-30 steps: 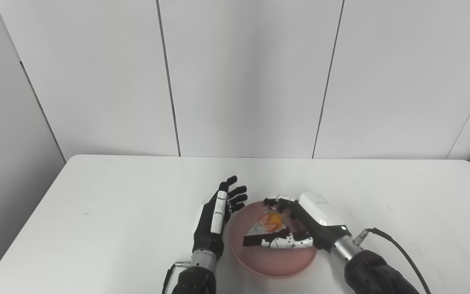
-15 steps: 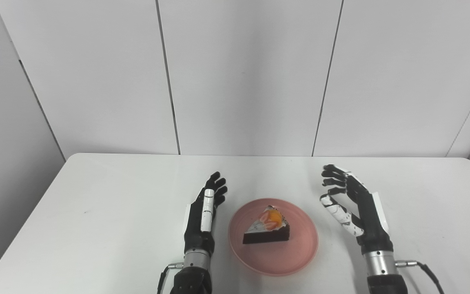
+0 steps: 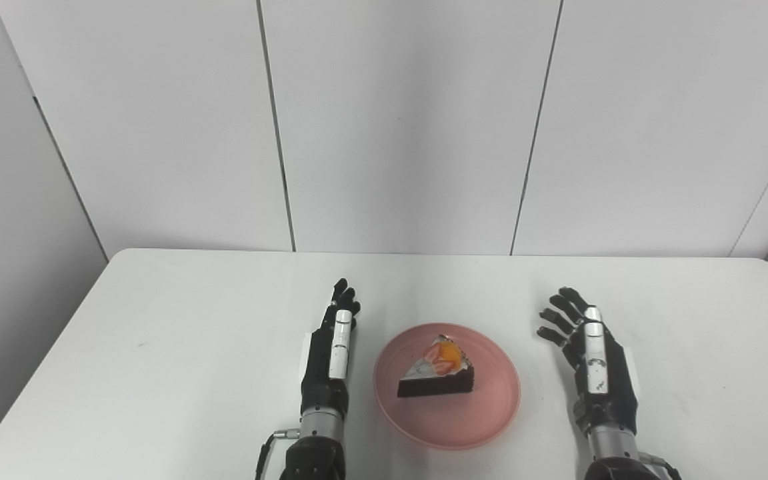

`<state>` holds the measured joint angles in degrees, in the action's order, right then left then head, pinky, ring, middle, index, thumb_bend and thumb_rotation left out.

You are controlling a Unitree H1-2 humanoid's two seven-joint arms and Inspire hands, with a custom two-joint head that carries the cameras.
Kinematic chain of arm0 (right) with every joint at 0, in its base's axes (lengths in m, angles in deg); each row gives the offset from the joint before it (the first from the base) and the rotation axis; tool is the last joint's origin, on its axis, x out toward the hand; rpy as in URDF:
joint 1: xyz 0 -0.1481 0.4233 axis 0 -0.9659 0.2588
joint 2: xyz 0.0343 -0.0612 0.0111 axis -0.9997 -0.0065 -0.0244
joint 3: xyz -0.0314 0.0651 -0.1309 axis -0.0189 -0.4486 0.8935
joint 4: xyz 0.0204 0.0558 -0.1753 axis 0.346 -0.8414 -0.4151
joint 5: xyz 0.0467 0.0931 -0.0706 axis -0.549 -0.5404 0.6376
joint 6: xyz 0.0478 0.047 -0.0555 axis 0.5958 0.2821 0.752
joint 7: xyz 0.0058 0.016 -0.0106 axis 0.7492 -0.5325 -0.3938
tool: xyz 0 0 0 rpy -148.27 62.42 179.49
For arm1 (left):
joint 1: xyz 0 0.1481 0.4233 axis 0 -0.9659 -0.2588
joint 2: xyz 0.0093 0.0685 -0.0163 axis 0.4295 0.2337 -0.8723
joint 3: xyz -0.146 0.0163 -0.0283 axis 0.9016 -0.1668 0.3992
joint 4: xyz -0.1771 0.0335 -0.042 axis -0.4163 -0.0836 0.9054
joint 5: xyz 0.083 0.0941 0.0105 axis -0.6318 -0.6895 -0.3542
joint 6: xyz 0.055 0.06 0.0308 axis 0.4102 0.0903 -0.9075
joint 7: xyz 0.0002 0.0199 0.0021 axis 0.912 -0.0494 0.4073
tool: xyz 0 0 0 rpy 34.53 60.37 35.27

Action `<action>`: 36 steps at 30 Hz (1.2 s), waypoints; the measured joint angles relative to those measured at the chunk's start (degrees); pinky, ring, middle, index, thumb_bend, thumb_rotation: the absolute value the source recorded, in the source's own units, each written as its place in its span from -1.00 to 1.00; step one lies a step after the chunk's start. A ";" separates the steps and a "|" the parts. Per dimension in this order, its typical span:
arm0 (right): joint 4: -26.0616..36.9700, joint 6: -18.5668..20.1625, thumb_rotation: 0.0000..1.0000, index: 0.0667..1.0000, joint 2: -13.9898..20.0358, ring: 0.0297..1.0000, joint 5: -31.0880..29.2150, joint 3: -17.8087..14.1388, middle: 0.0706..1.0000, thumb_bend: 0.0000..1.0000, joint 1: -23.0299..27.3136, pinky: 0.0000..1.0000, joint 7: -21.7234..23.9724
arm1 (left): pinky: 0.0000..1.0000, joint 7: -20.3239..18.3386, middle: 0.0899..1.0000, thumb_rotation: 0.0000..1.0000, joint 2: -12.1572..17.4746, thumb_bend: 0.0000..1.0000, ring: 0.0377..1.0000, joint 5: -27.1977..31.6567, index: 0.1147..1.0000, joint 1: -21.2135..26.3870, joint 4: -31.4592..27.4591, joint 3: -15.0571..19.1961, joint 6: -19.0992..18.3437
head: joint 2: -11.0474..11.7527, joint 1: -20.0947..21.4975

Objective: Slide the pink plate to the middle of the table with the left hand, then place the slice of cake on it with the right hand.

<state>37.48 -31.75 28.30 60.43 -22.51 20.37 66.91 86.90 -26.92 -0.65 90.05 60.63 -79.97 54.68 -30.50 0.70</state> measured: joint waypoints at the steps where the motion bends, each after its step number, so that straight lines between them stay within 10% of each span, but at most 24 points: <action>1: -0.01 0.40 0.85 0.62 0.06 0.65 0.20 0.13 0.68 0.57 0.01 0.58 0.38 | 0.93 0.14 0.91 1.00 0.00 0.37 0.87 -0.02 0.85 0.00 0.04 0.00 0.00 | 0.00 0.00; 36: 0.12 3.15 0.90 0.65 -0.07 0.69 3.65 -0.01 0.73 0.51 0.11 0.62 0.81 | 0.95 -0.62 0.88 1.00 0.47 0.32 0.86 0.31 0.87 -0.52 -2.12 -0.45 -3.45 | -0.18 0.79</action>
<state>37.60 -28.60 28.23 64.08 -22.52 20.47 67.72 86.28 -26.45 -0.34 89.53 58.51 -80.43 51.22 -30.67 1.49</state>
